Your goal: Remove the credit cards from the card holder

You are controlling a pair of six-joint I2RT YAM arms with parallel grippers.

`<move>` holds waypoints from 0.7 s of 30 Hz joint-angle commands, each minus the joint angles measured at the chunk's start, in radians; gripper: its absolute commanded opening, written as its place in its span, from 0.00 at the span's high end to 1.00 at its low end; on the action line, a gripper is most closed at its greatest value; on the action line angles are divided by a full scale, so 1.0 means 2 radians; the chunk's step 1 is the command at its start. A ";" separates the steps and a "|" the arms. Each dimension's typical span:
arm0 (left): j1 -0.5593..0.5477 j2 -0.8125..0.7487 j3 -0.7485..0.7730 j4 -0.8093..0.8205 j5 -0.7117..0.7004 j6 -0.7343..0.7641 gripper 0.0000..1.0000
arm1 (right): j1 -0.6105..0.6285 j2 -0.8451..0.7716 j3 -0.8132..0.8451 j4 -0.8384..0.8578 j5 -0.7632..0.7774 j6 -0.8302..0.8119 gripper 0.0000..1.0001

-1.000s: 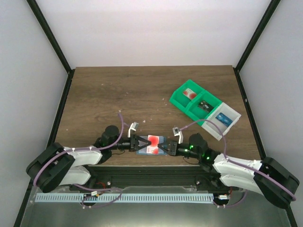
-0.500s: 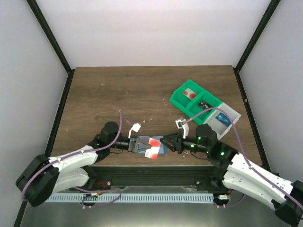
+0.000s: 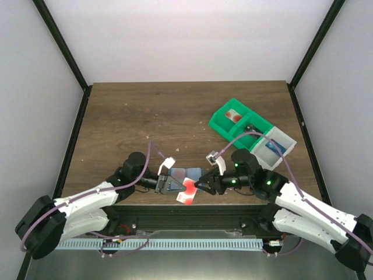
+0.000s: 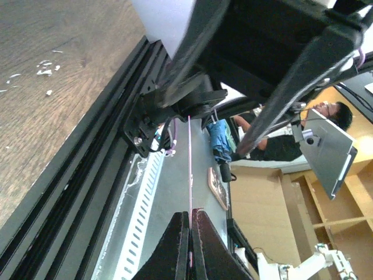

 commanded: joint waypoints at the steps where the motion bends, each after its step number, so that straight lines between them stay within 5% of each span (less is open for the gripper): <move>1: -0.003 -0.017 -0.009 0.034 0.020 -0.007 1.00 | -0.001 0.022 0.000 0.022 -0.057 -0.019 0.52; 5: -0.003 -0.021 -0.011 0.035 0.019 -0.006 1.00 | -0.001 0.038 -0.002 0.039 -0.083 -0.024 0.56; 12: -0.003 -0.014 -0.009 0.033 0.018 -0.003 1.00 | -0.002 0.035 -0.003 0.053 -0.088 -0.026 0.94; 15: -0.004 -0.016 0.002 -0.001 0.004 0.013 1.00 | -0.002 0.029 -0.007 0.051 -0.079 -0.023 0.99; 16: -0.003 -0.016 0.007 -0.016 -0.005 0.021 0.91 | -0.002 0.027 -0.008 0.050 -0.072 -0.021 0.99; 18: -0.003 -0.017 0.019 -0.052 -0.025 0.037 0.56 | -0.003 0.020 -0.008 0.045 -0.049 -0.013 1.00; 21: -0.002 -0.027 0.048 -0.128 -0.091 0.070 0.38 | -0.004 0.009 -0.002 0.026 0.009 0.002 0.99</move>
